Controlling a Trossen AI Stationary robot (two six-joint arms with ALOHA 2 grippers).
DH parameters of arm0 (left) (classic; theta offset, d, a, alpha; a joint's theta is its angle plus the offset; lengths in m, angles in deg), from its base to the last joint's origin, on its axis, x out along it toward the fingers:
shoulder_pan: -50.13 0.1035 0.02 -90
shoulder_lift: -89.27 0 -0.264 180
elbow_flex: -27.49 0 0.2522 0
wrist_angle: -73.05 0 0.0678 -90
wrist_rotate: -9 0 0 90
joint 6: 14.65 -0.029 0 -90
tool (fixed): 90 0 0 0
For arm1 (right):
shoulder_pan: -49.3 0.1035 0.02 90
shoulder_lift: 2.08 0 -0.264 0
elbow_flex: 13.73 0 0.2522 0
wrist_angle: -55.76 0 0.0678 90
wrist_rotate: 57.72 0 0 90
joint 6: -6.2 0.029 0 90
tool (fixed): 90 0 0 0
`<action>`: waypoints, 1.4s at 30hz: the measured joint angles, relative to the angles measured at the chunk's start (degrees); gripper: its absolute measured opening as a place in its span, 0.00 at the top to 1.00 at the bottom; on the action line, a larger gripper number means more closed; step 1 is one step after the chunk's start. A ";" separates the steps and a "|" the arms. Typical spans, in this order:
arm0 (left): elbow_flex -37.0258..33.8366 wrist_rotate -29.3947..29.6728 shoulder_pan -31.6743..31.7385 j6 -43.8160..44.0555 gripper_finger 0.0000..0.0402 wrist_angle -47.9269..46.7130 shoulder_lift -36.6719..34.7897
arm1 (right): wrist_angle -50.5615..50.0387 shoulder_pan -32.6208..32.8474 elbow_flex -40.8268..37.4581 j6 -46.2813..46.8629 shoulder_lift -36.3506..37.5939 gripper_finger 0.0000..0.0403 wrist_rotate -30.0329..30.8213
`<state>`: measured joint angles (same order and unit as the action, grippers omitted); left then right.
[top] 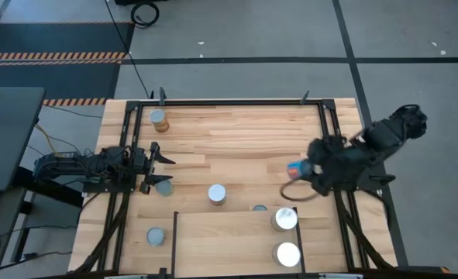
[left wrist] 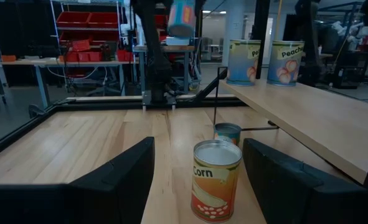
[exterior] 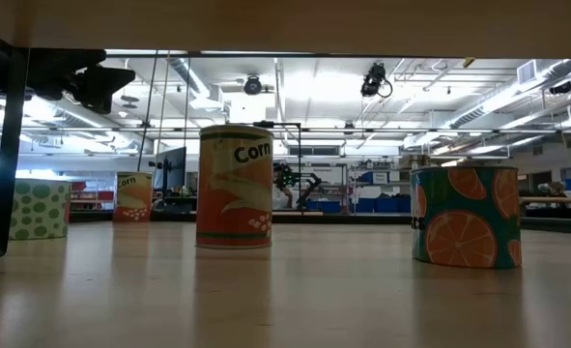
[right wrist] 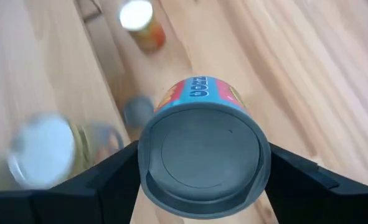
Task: Pick and place cans onto a shelf
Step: Put the blue canned corn on the shelf
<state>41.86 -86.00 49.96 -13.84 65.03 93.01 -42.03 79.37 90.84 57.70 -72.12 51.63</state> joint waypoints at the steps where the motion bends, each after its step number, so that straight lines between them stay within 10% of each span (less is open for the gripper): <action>1: 0.00 0.01 0.01 -0.01 0.38 0.00 0.01 | 0.76 -2.06 2.11 -2.57 -1.77 0.27 -0.53; 17: 0.00 0.00 0.00 0.01 0.38 0.00 -0.01 | -0.34 -10.02 37.41 -14.38 -39.34 0.27 -15.91; 42: 0.00 0.02 -0.01 -0.01 0.38 -0.01 0.00 | -4.47 -2.71 38.65 -16.59 -49.92 0.17 -24.46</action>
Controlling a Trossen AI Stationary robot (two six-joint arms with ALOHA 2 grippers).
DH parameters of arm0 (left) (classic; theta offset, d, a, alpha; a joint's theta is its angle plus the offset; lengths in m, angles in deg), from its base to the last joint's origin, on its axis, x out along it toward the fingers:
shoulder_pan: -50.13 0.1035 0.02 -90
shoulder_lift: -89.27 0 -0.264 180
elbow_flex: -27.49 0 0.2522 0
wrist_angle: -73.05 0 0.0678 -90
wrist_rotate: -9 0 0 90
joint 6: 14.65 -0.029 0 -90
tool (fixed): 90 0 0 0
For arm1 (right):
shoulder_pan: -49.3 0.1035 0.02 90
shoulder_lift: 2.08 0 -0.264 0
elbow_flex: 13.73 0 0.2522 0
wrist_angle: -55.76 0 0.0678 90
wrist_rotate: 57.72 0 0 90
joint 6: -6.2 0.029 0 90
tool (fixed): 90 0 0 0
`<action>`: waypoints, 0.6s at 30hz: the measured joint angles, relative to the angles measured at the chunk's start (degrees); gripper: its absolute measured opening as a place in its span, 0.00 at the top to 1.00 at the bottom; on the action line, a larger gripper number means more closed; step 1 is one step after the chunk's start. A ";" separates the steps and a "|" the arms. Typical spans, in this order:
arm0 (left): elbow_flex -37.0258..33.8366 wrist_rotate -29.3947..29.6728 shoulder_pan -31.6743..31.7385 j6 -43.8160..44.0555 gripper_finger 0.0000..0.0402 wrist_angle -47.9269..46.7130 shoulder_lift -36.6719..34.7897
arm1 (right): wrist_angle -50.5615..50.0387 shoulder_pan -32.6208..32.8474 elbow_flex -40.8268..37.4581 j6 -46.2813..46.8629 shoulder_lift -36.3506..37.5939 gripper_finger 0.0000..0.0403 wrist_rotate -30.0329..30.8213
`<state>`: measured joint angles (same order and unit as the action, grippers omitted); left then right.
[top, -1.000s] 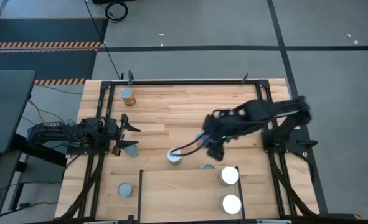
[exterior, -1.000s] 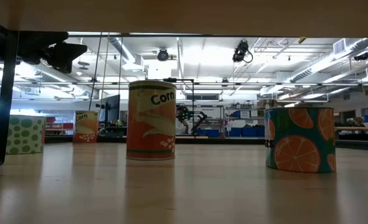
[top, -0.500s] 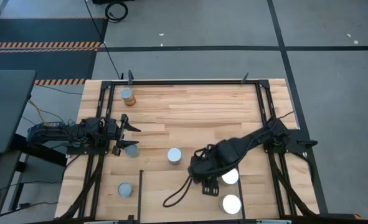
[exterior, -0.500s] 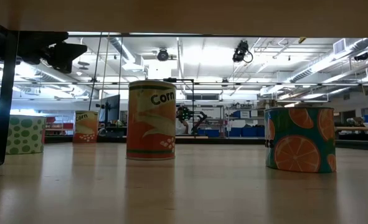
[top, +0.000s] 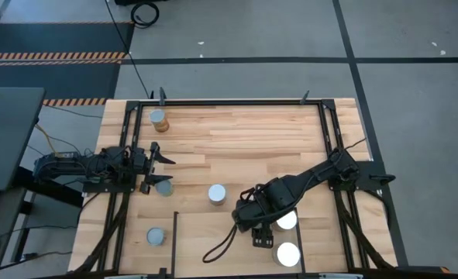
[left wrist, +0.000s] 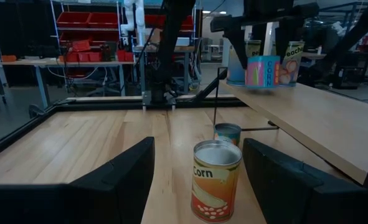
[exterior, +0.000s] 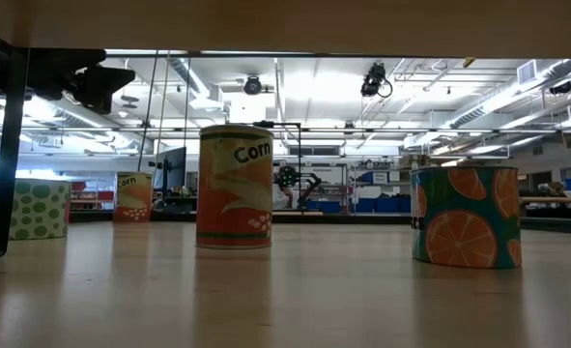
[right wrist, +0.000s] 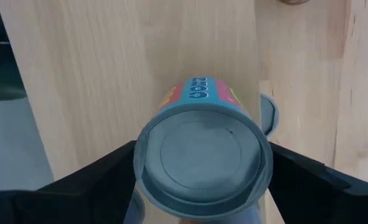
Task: Pick and place cans onto a shelf
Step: Put the blue canned corn on the shelf
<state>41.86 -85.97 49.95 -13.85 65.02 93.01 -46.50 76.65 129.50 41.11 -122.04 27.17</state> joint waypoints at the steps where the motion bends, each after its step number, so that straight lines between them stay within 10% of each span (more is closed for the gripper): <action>1: 0.00 0.00 0.01 0.02 0.38 -0.04 0.01 | 0.04 0.00 0.00 -0.03 -0.01 0.16 0.00; 18: 0.00 -0.01 0.01 0.00 0.38 -0.01 0.00 | 3.46 -7.37 5.39 5.19 1.66 0.11 -3.83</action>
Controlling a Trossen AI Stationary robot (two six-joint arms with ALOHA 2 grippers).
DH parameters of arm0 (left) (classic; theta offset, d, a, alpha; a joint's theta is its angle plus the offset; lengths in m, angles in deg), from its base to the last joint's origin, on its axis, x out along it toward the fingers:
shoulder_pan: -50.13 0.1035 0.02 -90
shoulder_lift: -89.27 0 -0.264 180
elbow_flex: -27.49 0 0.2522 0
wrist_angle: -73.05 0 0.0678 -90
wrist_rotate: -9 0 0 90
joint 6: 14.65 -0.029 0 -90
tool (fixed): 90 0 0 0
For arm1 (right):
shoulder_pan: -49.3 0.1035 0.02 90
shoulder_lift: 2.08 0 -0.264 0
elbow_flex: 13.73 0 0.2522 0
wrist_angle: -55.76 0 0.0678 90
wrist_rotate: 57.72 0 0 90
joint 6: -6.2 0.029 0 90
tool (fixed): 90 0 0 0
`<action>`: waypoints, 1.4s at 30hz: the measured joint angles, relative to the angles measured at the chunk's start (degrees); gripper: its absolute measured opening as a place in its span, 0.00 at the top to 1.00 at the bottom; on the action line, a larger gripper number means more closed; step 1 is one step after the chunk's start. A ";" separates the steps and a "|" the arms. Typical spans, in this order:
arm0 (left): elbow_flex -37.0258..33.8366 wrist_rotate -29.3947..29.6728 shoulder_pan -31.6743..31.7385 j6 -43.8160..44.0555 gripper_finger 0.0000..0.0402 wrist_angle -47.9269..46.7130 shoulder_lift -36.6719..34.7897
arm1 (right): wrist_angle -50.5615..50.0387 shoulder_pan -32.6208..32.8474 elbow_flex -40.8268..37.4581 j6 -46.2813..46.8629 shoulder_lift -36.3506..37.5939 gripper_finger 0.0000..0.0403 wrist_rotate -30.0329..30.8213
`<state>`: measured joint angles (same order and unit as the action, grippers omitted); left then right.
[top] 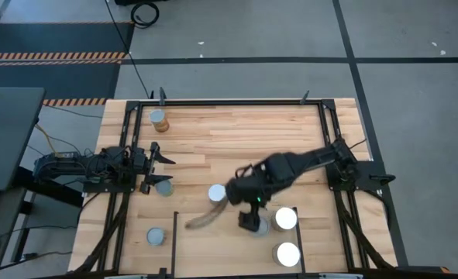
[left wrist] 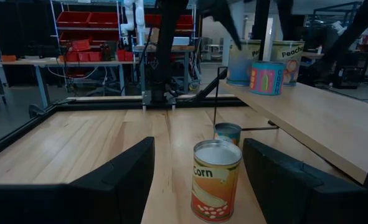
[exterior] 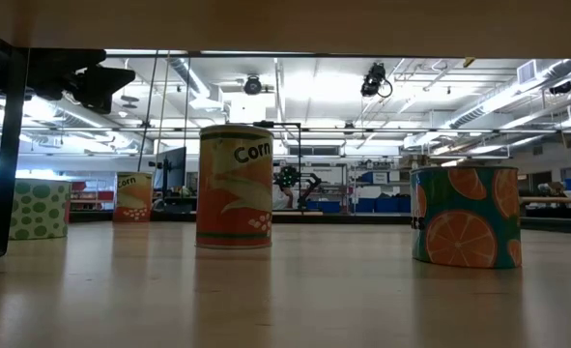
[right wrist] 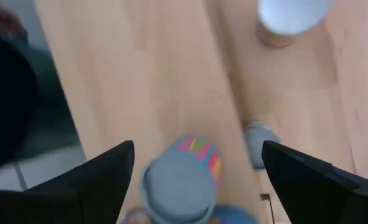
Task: Pick and place cans onto a shelf
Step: Put the blue canned corn on the shelf
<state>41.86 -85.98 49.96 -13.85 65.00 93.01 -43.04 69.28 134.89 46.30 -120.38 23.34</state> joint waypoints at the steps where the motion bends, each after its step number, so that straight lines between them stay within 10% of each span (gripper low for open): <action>1: 0.00 0.01 0.01 0.02 0.38 0.00 0.00 | -0.52 -0.66 -0.03 -0.56 0.13 0.11 -0.67; 42: 0.00 0.01 -0.01 0.01 0.38 0.00 0.01 | -1.90 4.70 -10.44 -15.03 0.33 0.13 9.36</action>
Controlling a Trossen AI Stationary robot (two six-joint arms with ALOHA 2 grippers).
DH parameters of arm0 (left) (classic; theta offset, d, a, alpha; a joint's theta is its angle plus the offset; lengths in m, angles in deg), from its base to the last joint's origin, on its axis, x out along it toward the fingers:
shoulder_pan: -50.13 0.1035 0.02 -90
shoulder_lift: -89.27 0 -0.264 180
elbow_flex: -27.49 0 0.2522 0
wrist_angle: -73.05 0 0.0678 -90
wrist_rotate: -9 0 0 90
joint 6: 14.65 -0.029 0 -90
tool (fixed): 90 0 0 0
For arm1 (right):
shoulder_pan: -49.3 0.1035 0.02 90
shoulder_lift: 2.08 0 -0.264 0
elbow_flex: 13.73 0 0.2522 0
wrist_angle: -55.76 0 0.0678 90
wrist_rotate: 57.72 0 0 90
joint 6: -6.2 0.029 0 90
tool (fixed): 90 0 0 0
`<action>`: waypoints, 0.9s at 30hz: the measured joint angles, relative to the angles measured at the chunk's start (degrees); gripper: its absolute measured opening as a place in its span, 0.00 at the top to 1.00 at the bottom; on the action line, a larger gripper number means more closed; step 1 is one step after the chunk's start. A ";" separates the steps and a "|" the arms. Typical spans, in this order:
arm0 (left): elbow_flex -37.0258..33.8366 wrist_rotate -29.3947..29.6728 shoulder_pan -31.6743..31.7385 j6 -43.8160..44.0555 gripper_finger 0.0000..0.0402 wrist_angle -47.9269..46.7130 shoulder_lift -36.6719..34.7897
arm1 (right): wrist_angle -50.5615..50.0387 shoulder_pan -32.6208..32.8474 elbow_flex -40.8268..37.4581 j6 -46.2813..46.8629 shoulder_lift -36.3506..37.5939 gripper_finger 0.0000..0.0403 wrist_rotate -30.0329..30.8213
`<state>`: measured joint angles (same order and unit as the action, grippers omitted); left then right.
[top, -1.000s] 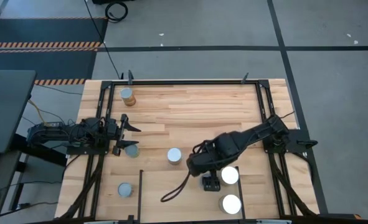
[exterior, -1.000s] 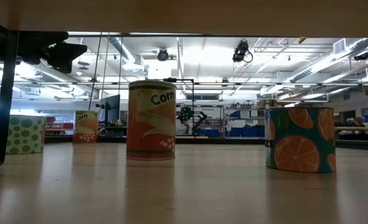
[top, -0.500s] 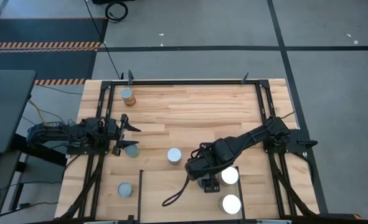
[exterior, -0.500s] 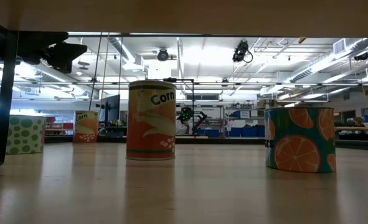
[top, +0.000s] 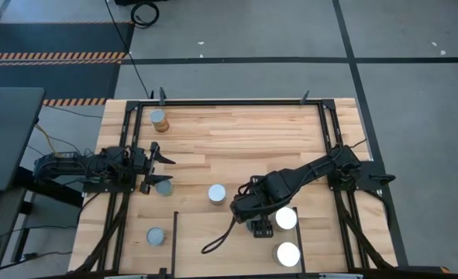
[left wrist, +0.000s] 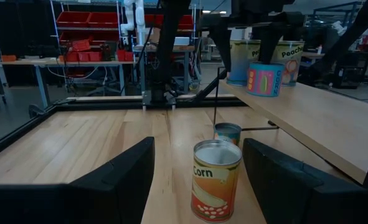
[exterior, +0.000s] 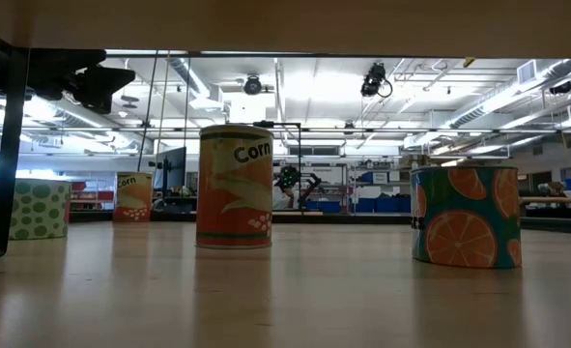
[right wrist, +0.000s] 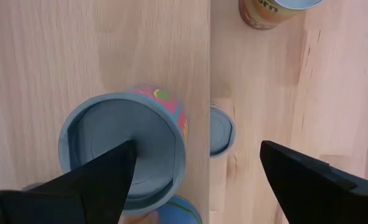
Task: Pick and place cans onto a shelf
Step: Put the blue canned corn on the shelf, then put the canned oranges on the shelf
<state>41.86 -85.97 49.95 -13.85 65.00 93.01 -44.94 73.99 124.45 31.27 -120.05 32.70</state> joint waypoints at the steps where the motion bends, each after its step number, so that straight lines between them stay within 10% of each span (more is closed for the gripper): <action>1: 0.00 0.00 0.01 0.02 0.38 0.00 -0.02 | -0.19 0.00 0.00 0.15 0.00 0.13 0.00; 13: 0.00 -0.01 0.01 0.01 0.38 0.00 -0.01 | -1.18 -1.33 7.65 2.56 -0.13 0.13 -2.20; 22: 0.00 0.00 0.00 0.00 0.38 0.00 -0.01 | -3.23 -14.75 7.44 35.80 -0.04 0.13 -14.15; 27: 0.00 0.00 0.01 0.02 0.38 -0.01 0.00 | -2.83 -20.17 -0.08 39.70 -0.14 0.13 -15.61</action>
<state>41.86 -85.97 49.96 -13.83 64.99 93.01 -47.77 53.82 124.37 70.96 -120.20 17.10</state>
